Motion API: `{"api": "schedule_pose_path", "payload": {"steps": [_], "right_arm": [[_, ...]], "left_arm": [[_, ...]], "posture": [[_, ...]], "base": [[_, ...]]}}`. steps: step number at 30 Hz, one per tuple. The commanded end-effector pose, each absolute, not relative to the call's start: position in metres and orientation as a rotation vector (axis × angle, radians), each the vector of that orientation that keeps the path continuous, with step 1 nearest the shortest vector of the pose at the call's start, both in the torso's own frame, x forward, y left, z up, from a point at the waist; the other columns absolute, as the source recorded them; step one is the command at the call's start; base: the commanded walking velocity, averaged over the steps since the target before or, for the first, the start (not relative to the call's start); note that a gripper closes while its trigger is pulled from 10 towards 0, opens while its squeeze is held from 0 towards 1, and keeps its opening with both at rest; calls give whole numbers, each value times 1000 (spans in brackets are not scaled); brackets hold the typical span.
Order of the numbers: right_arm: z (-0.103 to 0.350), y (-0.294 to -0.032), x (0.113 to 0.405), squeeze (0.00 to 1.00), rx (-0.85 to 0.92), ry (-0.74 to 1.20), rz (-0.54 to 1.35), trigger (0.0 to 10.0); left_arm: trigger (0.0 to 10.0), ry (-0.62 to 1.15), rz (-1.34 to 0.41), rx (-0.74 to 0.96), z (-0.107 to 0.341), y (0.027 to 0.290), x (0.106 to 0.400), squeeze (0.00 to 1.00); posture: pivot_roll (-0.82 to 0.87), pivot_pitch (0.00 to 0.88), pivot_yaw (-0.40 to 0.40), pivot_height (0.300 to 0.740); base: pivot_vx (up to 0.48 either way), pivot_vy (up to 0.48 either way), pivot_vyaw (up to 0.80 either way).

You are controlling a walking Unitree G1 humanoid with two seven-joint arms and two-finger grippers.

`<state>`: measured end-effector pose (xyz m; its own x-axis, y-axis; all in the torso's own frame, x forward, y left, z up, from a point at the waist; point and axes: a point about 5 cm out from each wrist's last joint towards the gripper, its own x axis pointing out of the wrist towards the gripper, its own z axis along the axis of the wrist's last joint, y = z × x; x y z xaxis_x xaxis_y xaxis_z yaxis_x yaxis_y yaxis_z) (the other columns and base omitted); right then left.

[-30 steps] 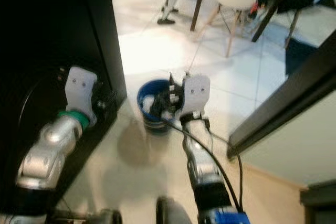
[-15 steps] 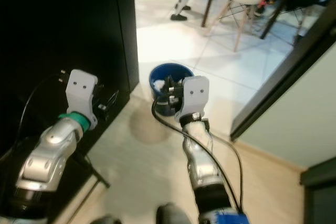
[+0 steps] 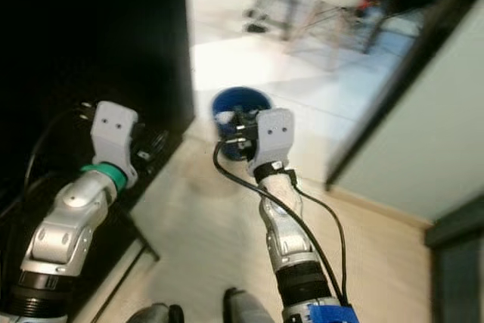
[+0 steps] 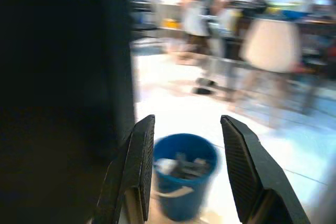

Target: Clean up the room

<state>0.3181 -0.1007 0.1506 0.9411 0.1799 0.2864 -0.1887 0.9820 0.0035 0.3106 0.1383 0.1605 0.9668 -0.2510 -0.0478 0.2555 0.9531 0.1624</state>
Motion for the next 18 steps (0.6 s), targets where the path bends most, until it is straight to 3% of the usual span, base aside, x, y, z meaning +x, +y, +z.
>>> {"api": "schedule_pose_path", "payload": {"steps": [1,12,18], "right_arm": [[146,-102,317,0,33,-265,183,10000],[134,-102,316,0,26,-220,194,10000],[98,-99,308,0,23,-72,230,10000]], "left_arm": [[10000,51,-266,174,155,137,310,0],[10000,77,-273,166,147,139,308,0],[10000,184,-253,176,114,151,299,0]], "posture": [[29,62,20,740],[29,65,20,740],[27,64,18,740]], "base": [[0,0,-800],[0,0,-800],[0,0,-800]]}}
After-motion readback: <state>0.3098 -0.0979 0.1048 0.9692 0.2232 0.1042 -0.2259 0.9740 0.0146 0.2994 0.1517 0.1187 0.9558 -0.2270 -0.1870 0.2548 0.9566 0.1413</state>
